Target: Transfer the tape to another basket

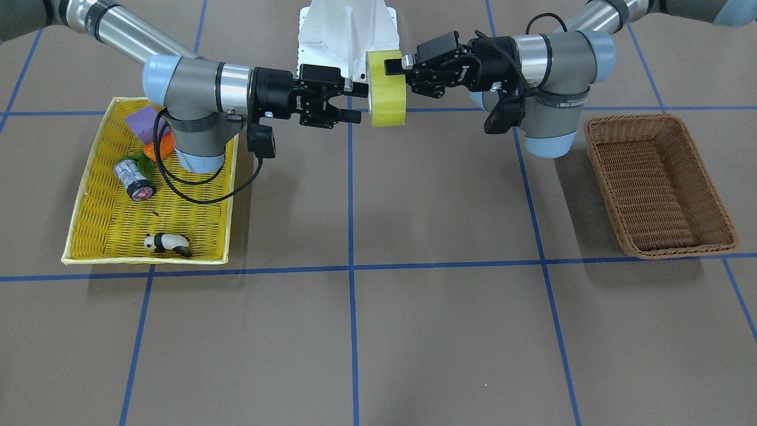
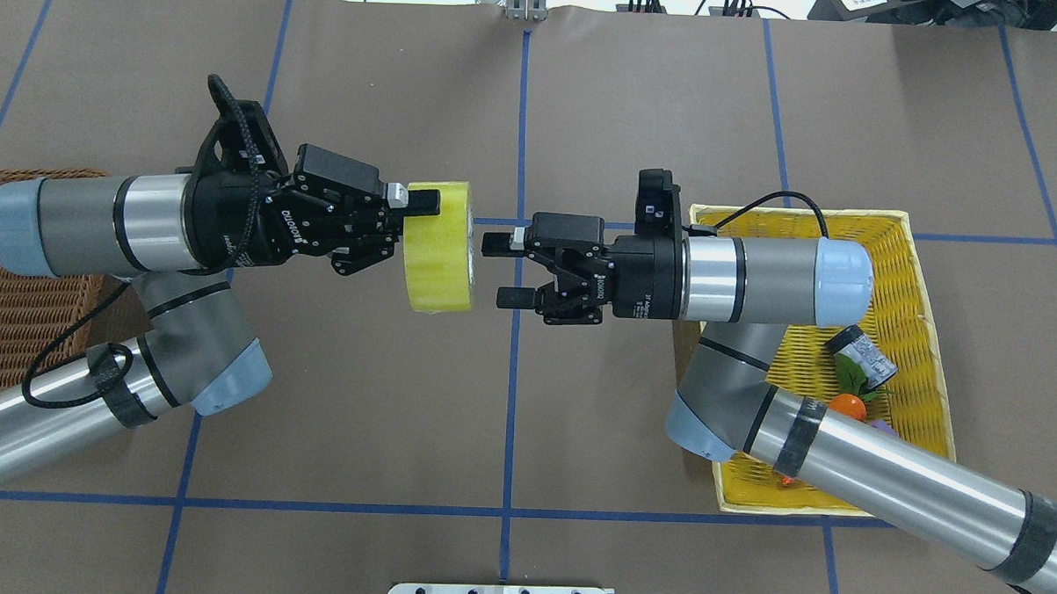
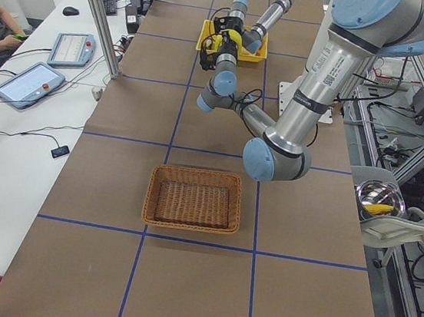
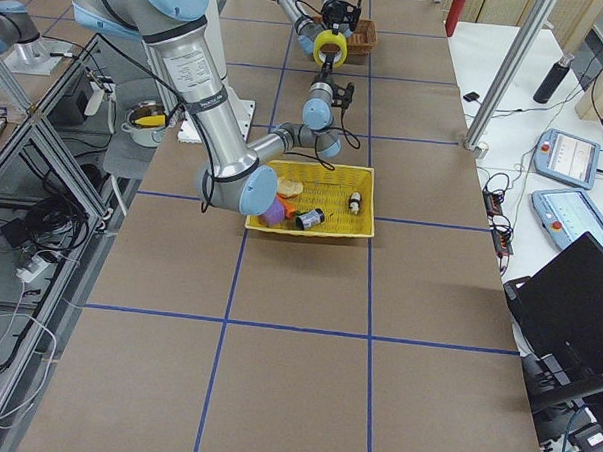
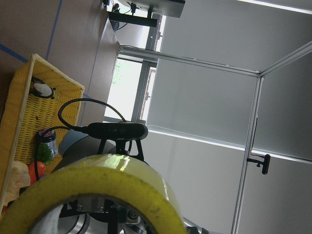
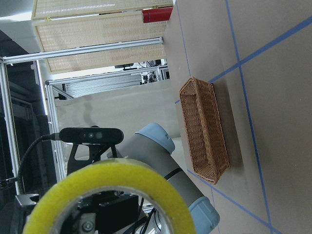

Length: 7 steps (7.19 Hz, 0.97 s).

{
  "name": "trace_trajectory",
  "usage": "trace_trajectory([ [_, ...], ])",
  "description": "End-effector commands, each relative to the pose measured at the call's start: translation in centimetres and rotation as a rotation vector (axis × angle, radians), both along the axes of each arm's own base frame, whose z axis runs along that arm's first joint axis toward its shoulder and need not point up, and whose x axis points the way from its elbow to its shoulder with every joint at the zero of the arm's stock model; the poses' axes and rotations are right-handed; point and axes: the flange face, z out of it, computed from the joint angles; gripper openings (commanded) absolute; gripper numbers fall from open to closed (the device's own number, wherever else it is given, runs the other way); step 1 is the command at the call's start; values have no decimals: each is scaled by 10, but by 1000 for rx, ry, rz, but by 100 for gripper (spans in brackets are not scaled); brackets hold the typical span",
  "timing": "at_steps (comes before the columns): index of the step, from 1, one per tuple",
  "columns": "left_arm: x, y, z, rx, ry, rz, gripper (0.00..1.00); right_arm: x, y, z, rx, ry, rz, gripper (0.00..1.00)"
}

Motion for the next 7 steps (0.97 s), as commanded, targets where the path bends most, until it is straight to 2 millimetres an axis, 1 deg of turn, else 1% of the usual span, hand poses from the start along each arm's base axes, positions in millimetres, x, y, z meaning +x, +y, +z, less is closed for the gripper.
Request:
trace_trajectory([
  [1,-41,-2,42,-28,-49,-64,0,12,-3,21,13,19,33,99],
  [2,-81,-16,82,-75,-109,-134,0,15,-7,33,64,46,87,99],
  [3,-121,-28,104,-111,-146,-205,0,17,-5,48,130,78,143,99],
  [4,-159,-50,116,-122,-256,-224,0,21,-5,63,180,110,186,99],
  [5,-208,-69,129,-80,-440,-247,0,26,-10,69,211,131,223,99],
  [6,-246,-71,163,-122,-553,-291,0,37,-16,82,224,159,250,99],
  [7,-258,-78,184,-136,-664,-320,0,45,-21,92,244,181,279,99],
])
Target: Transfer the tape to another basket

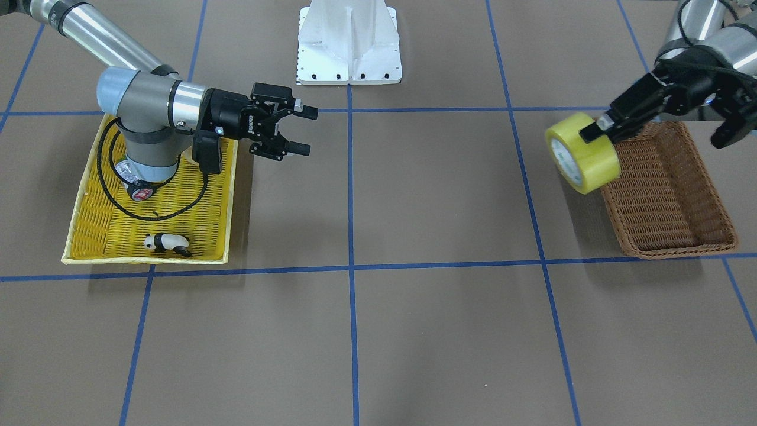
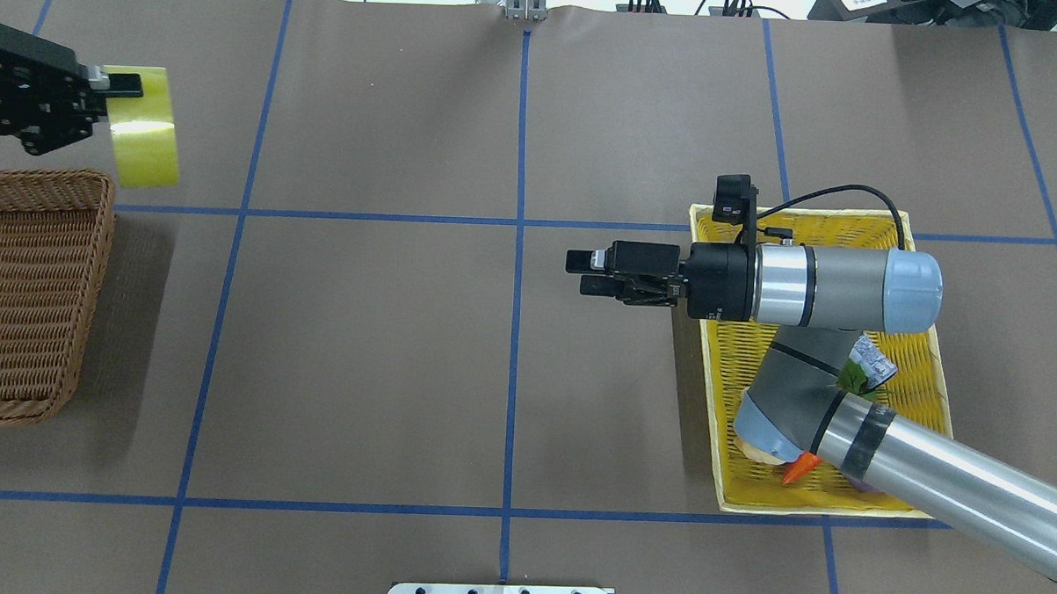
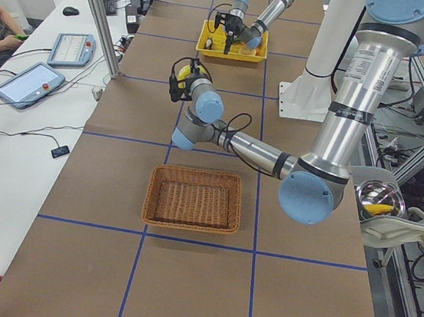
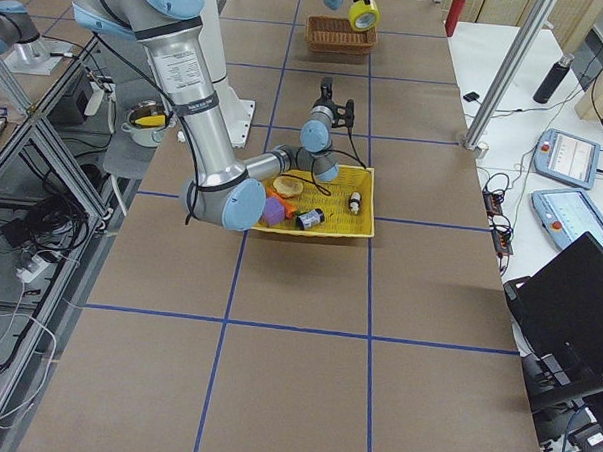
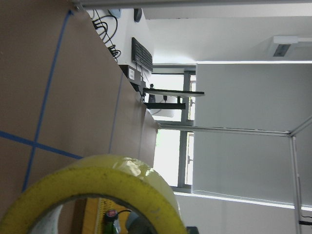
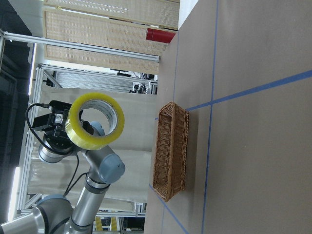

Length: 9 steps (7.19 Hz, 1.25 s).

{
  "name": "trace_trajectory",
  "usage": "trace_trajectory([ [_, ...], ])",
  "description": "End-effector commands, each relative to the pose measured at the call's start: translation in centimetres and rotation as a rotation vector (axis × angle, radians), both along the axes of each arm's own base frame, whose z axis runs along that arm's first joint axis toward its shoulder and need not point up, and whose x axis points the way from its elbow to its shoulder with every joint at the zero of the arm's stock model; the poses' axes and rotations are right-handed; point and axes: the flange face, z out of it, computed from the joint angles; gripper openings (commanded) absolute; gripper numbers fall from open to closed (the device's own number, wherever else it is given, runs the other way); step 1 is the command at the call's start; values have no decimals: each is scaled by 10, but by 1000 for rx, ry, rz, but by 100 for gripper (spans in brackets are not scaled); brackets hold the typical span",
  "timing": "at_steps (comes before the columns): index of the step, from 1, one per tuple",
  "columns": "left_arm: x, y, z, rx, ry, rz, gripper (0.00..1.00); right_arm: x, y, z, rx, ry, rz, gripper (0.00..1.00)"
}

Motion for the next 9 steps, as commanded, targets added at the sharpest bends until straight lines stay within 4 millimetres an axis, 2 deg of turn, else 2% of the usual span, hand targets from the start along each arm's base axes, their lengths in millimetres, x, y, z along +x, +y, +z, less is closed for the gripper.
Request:
trace_trajectory([
  [1,-38,-17,33,-61,-269,10,0,25,-17,23,26,72,48,99],
  [2,-46,-5,68,-71,-369,16,0,50,-40,26,41,129,56,100],
  [3,-46,10,106,-74,-458,41,0,66,-56,29,42,178,53,100],
  [4,-47,15,124,-96,-520,63,0,79,-67,34,33,213,62,100],
  [5,-42,17,137,-128,-561,86,0,96,-80,35,17,264,41,99],
  [6,-39,20,147,-162,-581,106,0,132,-102,34,-8,324,27,99],
  [7,-29,20,152,-197,-599,138,0,161,-118,41,-40,385,-7,98],
  [8,-29,19,160,-235,-624,129,0,180,-128,46,-68,419,-5,98],
  [9,-29,18,162,-231,-643,122,0,207,-138,58,-130,459,-10,98],
])
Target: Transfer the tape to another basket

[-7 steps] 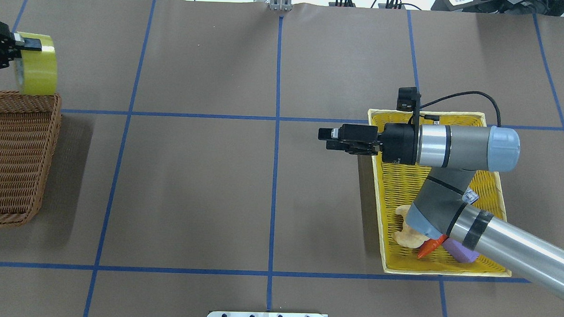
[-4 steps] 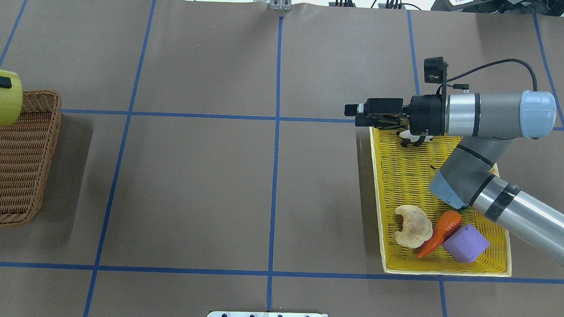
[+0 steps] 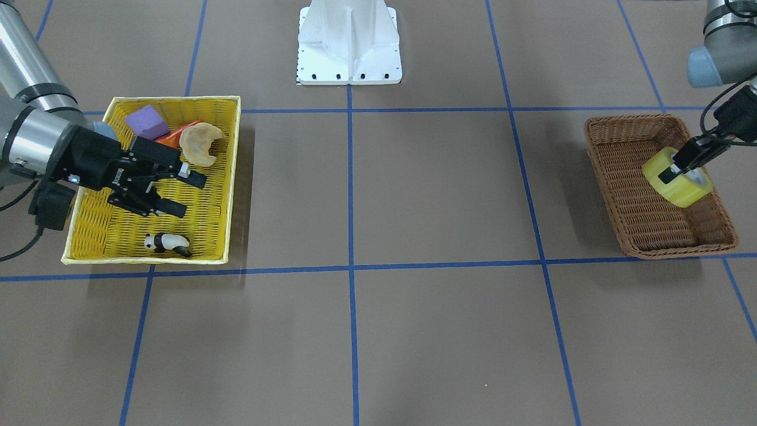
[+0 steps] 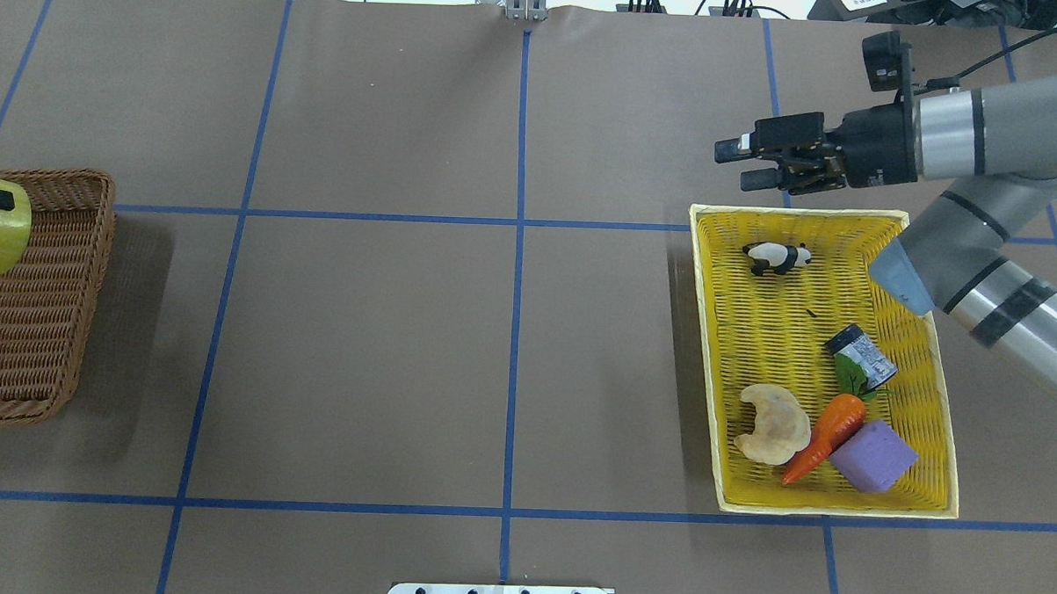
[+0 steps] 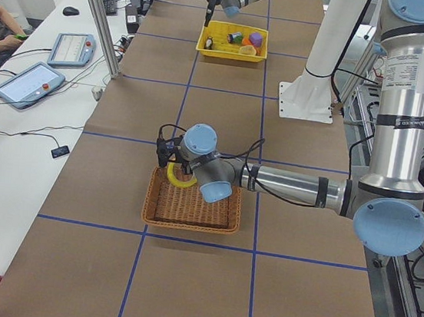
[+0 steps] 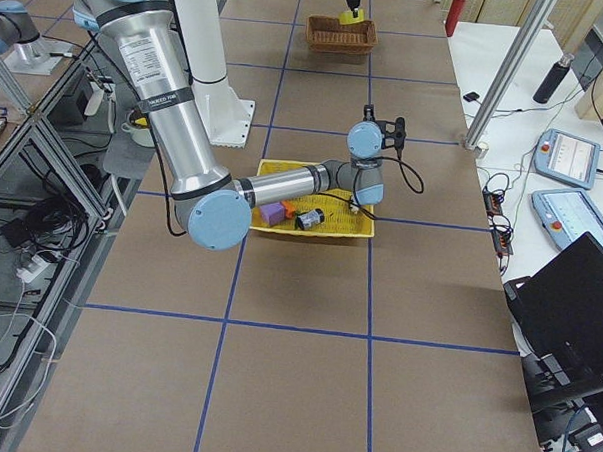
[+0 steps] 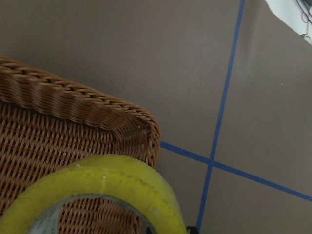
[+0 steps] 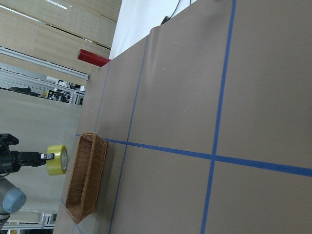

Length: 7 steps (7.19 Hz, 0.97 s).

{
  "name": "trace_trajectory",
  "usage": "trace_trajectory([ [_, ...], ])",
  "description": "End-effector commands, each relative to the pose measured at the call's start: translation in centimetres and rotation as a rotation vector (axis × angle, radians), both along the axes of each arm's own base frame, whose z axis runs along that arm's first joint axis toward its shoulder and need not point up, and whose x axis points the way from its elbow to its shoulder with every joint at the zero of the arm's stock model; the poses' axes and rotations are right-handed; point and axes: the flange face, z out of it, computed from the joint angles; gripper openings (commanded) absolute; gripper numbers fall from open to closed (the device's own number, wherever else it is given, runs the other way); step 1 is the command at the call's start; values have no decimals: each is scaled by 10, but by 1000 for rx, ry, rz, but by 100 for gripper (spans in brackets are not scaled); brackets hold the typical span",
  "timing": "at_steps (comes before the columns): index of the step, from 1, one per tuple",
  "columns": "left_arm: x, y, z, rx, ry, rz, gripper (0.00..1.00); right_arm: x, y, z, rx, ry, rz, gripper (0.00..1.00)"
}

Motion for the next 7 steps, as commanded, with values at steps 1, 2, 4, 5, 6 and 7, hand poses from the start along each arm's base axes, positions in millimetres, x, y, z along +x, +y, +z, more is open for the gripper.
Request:
trace_trajectory([
  [1,-2,1,14,-9,-58,-31,0,64,-25,19,-116,75,45,97],
  [2,3,2,21,-9,-97,-32,0,78,-26,37,-131,108,66,97],
  [4,2,0,19,21,-197,-10,0,105,-19,90,-33,225,96,97],
  [5,8,7,-3,32,-261,26,0,109,-21,103,-11,276,96,97],
  [6,5,17,-14,39,-351,54,0,121,-23,115,8,315,105,97],
  [7,3,24,-16,45,-393,93,0,122,-25,124,26,354,101,96],
])
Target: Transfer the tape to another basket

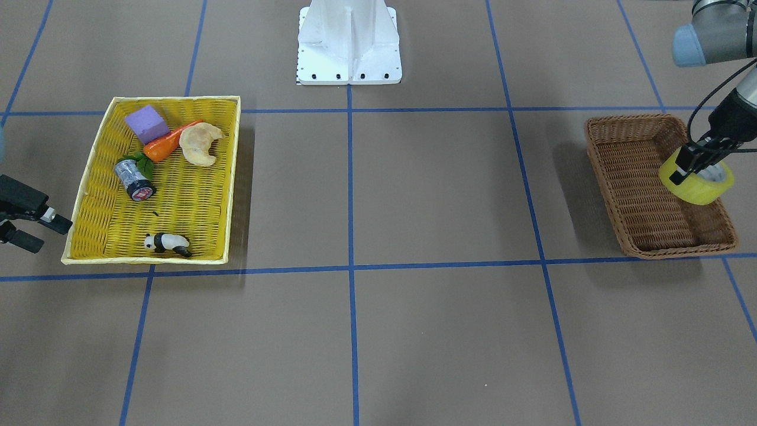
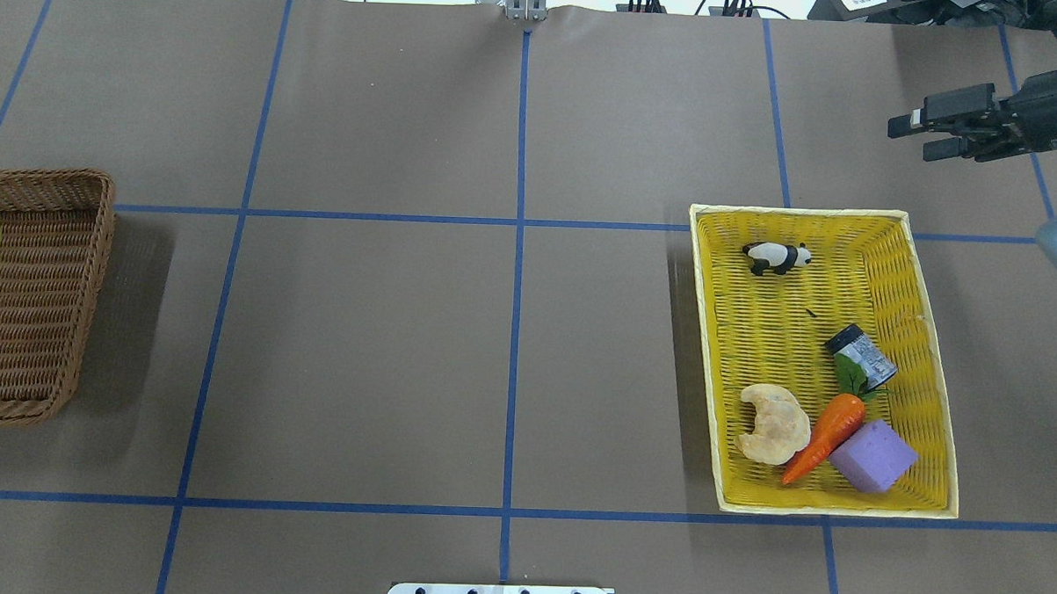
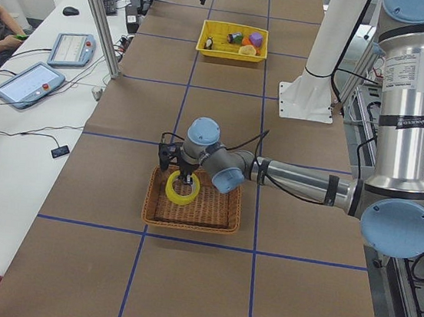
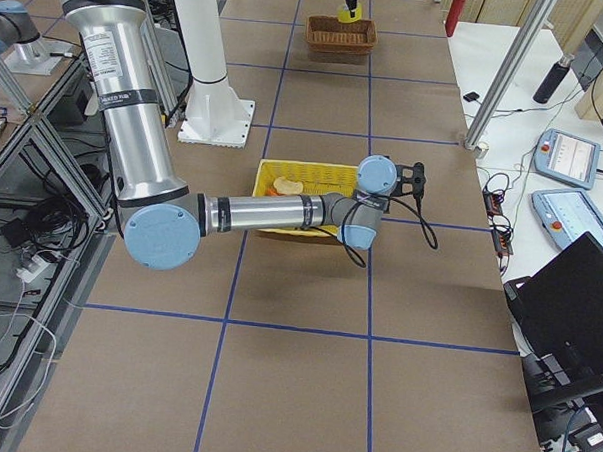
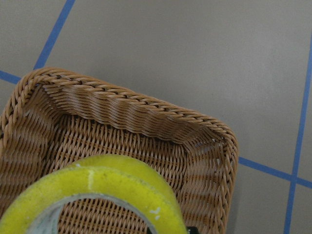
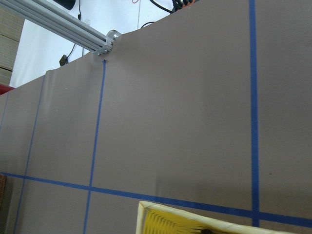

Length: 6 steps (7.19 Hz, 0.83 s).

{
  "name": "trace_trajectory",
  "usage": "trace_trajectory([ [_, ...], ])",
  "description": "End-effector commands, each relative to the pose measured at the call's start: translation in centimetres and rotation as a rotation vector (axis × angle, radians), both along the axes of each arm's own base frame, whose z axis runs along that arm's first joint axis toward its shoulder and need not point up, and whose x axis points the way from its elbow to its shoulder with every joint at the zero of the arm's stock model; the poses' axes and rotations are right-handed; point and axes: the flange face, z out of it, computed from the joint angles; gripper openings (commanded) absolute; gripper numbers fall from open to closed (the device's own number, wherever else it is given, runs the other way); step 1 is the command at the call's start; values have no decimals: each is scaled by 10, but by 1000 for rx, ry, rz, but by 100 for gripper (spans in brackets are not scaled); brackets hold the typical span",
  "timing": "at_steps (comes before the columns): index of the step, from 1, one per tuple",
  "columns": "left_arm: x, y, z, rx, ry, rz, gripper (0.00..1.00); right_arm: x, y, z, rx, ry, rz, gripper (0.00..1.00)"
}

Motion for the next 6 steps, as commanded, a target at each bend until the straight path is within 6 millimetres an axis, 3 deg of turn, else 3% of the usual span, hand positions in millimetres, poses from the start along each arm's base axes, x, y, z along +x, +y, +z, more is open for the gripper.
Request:
trace_trajectory([
  [1,1,20,7,9,-102,93,0,14,-4,25,51,99,-9,96],
  [3,31,24,23,-7,-146,150,0,34,-13,30,87,147,10,94],
  [6,67,10,25,-13,-132,194,0,55,-19,49,155,253,23,94],
])
